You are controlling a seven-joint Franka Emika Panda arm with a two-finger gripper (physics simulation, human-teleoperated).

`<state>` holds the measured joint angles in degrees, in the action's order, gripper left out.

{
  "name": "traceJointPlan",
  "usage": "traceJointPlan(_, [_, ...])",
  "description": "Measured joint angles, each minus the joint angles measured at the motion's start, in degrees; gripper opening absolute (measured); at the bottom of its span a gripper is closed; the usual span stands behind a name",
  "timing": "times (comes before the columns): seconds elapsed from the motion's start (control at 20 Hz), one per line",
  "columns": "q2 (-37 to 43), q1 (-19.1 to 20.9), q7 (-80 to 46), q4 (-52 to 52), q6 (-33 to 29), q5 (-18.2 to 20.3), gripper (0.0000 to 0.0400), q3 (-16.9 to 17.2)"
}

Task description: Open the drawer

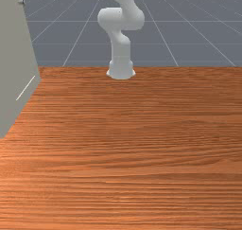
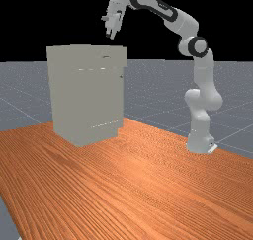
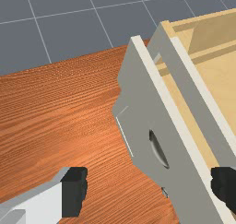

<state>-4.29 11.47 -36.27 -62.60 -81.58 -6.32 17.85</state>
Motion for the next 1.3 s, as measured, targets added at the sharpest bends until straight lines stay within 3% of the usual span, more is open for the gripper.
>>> traceJointPlan(0.7, [-7.43, 3.49, 4.14, 0.66, 0.13, 0.39, 0.0398, 1.98])
traceJointPlan(0.8, [-6.47, 3.31, 3.88, -2.04, 0.24, 2.18, 0.0400, 1.67])
traceJointPlan(0.95, [-0.90, 0.80, 3.64, -7.64, 2.13, 5.31, 0.0400, -0.60])
traceJointPlan(1.3, [2.15, -1.19, -1.90, -10.23, 5.58, 5.72, 0.0400, -5.33])
